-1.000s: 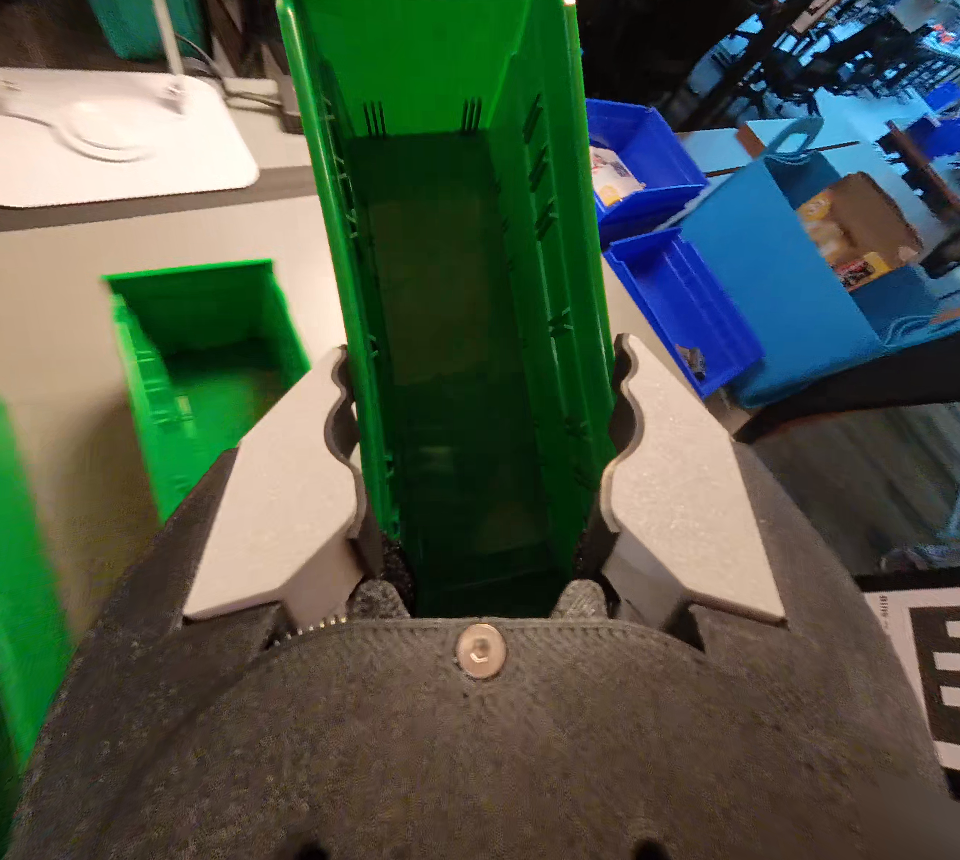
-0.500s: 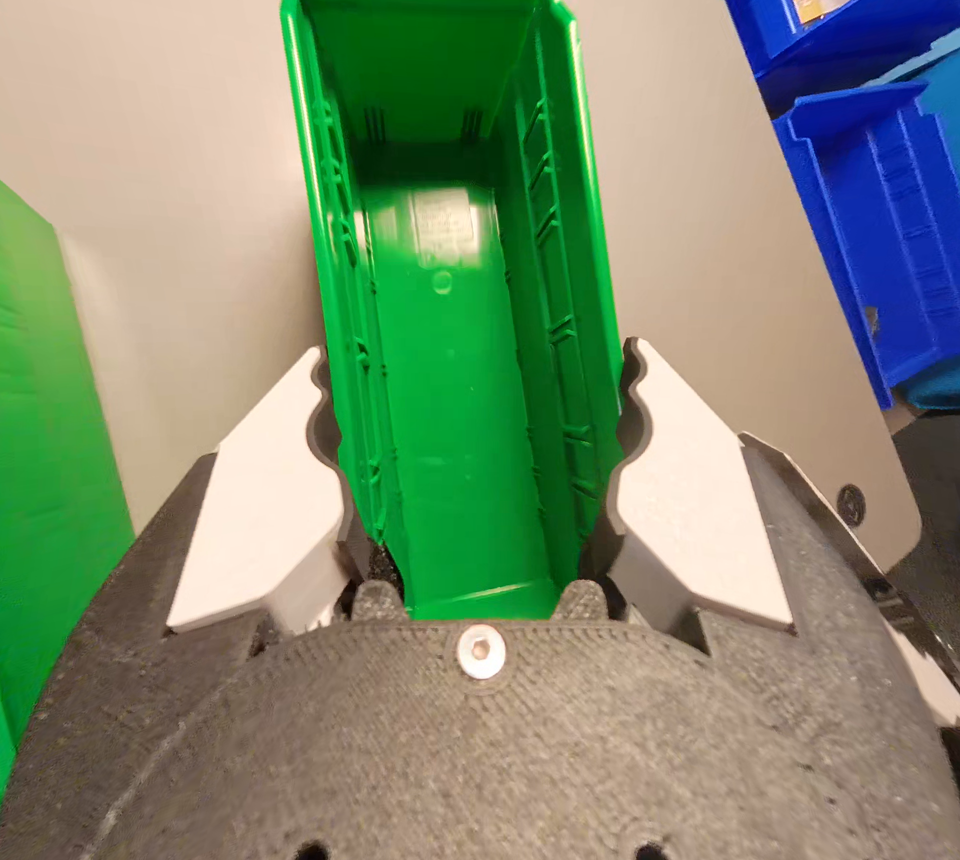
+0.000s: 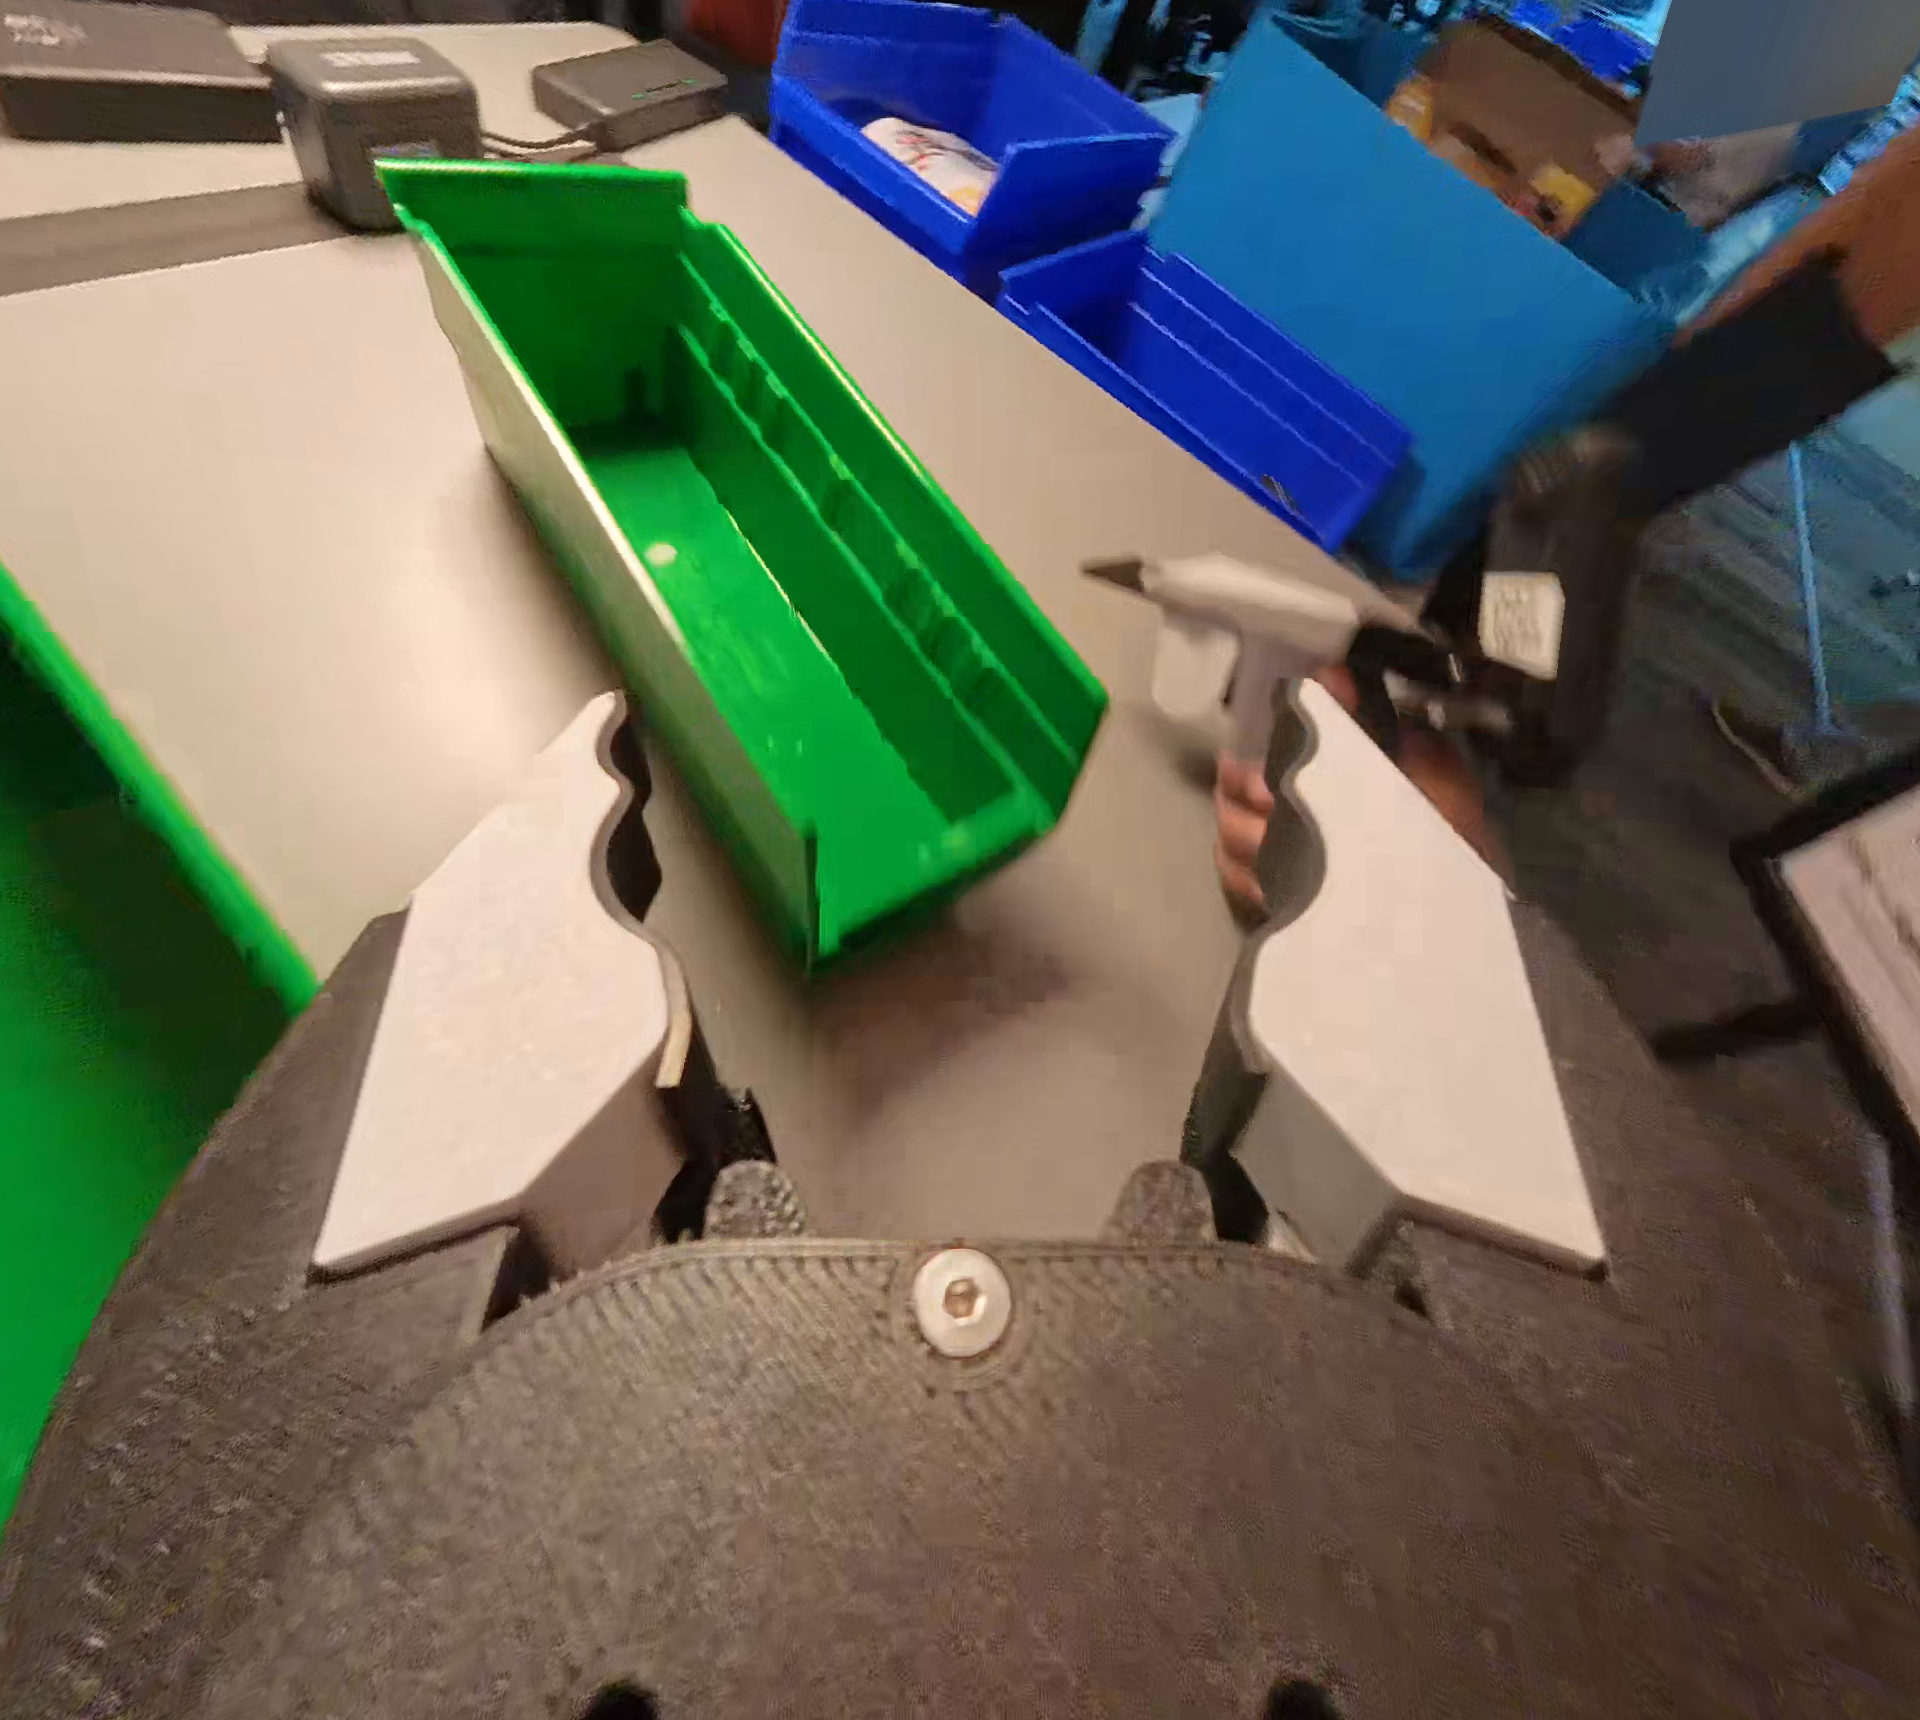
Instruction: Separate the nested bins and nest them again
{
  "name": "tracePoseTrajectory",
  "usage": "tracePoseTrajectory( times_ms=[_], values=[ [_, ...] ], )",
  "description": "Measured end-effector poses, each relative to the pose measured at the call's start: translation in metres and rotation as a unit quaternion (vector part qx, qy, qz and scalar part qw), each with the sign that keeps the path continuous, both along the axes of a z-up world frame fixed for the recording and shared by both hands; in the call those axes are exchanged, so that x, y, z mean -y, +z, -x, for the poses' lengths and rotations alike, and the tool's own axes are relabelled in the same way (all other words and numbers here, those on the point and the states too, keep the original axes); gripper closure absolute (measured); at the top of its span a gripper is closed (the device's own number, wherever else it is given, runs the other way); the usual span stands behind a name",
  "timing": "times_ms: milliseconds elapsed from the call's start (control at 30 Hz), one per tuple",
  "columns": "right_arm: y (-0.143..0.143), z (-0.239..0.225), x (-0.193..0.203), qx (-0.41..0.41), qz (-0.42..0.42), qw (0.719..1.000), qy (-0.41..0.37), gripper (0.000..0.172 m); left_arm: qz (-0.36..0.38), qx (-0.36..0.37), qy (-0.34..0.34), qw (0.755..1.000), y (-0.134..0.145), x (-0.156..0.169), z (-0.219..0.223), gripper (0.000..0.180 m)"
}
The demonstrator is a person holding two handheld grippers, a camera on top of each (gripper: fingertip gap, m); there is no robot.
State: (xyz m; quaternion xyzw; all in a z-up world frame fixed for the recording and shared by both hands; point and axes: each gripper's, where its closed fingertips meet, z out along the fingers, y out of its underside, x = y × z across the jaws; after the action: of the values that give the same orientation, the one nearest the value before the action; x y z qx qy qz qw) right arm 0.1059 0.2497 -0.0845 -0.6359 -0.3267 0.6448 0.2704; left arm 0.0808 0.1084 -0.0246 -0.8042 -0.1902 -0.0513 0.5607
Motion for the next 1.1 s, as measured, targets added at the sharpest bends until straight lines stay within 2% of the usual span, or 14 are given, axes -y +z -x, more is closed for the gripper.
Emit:
tracePoseTrajectory(
  times_ms=[100, 200, 300, 400, 467, 567, 667, 833, 900, 1000, 1100],
  values=[
    [0.0, 0.001, 0.003, 0.002, -0.006, 1.0, 0.006, 0.067, -0.038, -0.039, -0.027, 0.998, -0.019, 0.056, -0.031, 0.073],
    [0.002, 0.0, 0.005, -0.003, -0.005, 1.0, 0.012, 0.064, -0.099, -0.054, -0.035, 0.993, -0.03, 0.098, -0.054, 0.079],
    [0.001, -0.002, 0.008, 0.002, 0.004, 1.0, 0.017, 0.058, -0.111, -0.064, -0.032, 0.991, -0.048, 0.125, -0.064, 0.082],
    [0.002, 0.001, 0.01, 0.033, 0.009, 0.999, 0.007, 0.045, -0.077, -0.101, -0.002, 0.992, -0.072, 0.151, -0.053, 0.083],
    [0.017, 0.009, 0.011, 0.05, 0.004, 0.999, 0.008, 0.039, -0.057, -0.12, 0.022, 0.991, -0.085, 0.165, -0.042, 0.084],
    [0.04, 0.037, 0.018, 0.122, -0.042, 0.991, 0.014, 0.029, -0.093, -0.126, 0.049, 0.986, -0.078, 0.176, -0.035, 0.084],
    [0.031, 0.073, 0.034, 0.255, -0.097, 0.961, 0.047, 0.014, -0.1, -0.131, 0.065, 0.984, -0.077, 0.178, -0.03, 0.084],
    [-0.007, 0.109, 0.044, 0.429, -0.146, 0.888, 0.074, 0.014, -0.092, -0.129, 0.068, 0.985, -0.085, 0.177, -0.032, 0.084],
    [-0.017, 0.116, 0.045, 0.462, -0.147, 0.872, 0.07, 0.014, -0.068, -0.139, 0.065, 0.986, -0.101, 0.176, -0.033, 0.086],
    [-0.03, 0.12, 0.046, 0.498, -0.161, 0.85, 0.063, 0.014, -0.051, -0.192, 0.074, 0.977, -0.103, 0.177, -0.035, 0.091],
    [-0.042, 0.115, 0.045, 0.531, -0.186, 0.824, 0.063, 0.014, -0.027, -0.201, 0.069, 0.977, -0.108, 0.175, -0.035, 0.091]
  ],
)
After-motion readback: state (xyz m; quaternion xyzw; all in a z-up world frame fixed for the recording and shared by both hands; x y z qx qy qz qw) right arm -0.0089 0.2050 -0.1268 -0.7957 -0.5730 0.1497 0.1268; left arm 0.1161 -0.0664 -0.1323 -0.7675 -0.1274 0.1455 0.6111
